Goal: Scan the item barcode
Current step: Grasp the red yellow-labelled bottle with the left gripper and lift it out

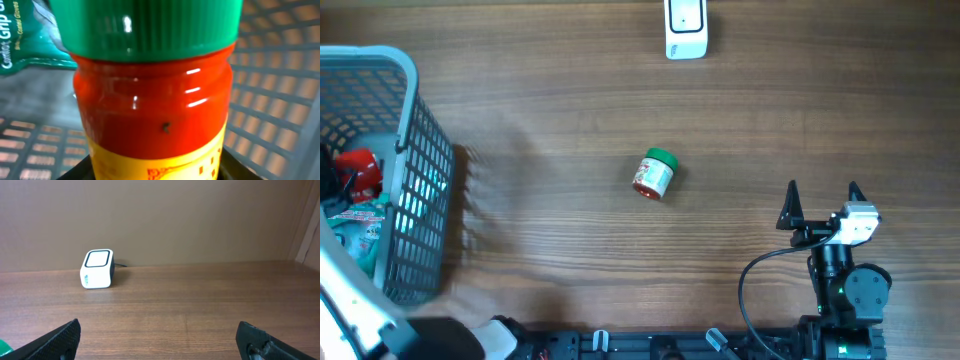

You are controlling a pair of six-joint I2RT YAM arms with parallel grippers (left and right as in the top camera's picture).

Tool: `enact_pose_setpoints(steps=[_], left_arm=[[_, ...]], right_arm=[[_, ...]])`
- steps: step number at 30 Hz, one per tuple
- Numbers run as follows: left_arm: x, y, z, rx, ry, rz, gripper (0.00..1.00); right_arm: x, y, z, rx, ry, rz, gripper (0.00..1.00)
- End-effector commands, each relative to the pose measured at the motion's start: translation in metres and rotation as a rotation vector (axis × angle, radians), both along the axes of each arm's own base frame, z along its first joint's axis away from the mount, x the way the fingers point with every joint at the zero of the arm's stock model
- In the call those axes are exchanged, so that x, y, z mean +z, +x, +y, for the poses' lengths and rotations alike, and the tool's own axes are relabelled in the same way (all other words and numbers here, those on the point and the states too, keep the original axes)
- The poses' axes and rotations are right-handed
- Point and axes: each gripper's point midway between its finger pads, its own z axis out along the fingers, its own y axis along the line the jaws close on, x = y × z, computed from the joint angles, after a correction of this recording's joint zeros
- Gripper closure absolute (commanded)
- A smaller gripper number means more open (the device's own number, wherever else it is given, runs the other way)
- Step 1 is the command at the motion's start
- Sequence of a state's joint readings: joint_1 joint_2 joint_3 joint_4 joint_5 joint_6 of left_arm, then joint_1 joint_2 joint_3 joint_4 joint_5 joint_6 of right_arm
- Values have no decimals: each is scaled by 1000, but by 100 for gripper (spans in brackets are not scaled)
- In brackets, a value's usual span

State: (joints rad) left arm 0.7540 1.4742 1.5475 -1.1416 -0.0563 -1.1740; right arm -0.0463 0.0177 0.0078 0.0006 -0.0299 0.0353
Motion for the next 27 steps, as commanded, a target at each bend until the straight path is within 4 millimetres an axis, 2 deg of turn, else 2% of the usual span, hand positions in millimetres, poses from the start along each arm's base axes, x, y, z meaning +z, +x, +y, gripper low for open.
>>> enact_pose_setpoints(steps=[1, 2, 5, 7, 11, 13, 14, 17, 22, 24, 27], left_arm=[[-6, 5, 10, -2, 20, 24, 55], [-5, 7, 11, -2, 28, 15, 51], [-4, 8, 14, 0, 38, 11, 55], [-14, 5, 14, 5, 16, 50, 55], [-60, 1, 9, 1, -76, 148, 53], [-89, -1, 7, -1, -121, 197, 53], [-115, -1, 9, 1, -142, 227, 53], [-145, 2, 12, 0, -167, 254, 53], [-176, 6, 15, -2, -208, 299, 52], [-186, 7, 17, -2, -218, 309, 46], [-186, 18, 23, -7, -198, 263, 22]], right_arm=[[-1, 0, 4, 23, -9, 1, 0], [-1, 0, 4, 23, -9, 1, 0], [-1, 0, 4, 23, -9, 1, 0], [-1, 0, 4, 23, -9, 1, 0], [-1, 0, 4, 23, -9, 1, 0], [-1, 0, 4, 23, -9, 1, 0], [-1, 0, 4, 23, -9, 1, 0], [-1, 0, 4, 23, -9, 1, 0], [-1, 0, 4, 23, -9, 1, 0], [-1, 0, 4, 23, -9, 1, 0], [-1, 0, 4, 23, -9, 1, 0]])
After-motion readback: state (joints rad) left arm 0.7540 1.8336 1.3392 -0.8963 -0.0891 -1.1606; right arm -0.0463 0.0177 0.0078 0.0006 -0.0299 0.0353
